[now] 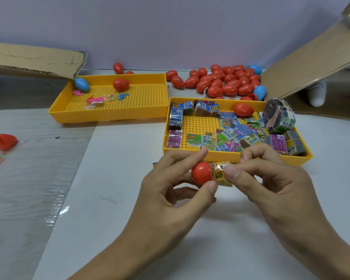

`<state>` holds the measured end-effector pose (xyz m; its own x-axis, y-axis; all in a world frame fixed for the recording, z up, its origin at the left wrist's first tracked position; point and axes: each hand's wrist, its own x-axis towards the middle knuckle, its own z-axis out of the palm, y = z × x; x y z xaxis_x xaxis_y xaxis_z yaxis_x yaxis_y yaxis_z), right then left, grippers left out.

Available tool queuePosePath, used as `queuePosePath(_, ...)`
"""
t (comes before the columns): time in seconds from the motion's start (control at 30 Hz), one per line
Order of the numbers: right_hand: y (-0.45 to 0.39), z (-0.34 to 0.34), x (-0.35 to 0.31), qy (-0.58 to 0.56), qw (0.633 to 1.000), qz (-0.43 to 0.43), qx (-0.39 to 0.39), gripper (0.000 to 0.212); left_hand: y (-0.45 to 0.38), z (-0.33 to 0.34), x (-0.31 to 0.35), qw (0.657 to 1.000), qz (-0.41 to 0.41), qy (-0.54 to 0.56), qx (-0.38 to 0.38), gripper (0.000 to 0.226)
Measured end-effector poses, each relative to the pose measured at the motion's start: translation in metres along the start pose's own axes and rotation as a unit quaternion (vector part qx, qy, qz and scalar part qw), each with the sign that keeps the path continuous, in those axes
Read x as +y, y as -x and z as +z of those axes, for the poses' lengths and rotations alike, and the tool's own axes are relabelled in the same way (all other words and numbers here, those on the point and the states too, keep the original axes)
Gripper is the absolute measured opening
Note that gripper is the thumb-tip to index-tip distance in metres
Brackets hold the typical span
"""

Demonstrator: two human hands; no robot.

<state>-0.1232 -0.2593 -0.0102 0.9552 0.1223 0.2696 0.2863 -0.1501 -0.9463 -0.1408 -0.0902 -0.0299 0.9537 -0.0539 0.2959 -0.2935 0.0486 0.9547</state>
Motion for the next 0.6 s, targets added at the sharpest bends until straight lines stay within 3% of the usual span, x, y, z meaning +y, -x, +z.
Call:
queuePosePath(0.2,0.0004,0.0001,-0.0012,0.0,0.999,0.037,-0.014,0.028,0.0001,-0.0008,-0.0008,0.999,0.029,0.001,0.022,0.044)
queuePosePath(0.47,0.0008,0.0,-0.0035,0.026,0.997,0.061,-0.024,0.072,0.0011,-0.0008,0.0015,0.989,0.105,-0.081,0.058,0.036)
queuePosePath(0.6,-0.0007,-0.001,-0.0017,-0.031,0.994,0.103,-0.031,0.056,0.001,-0.0026,0.0043,0.969,0.169,-0.169,0.064,0.032)
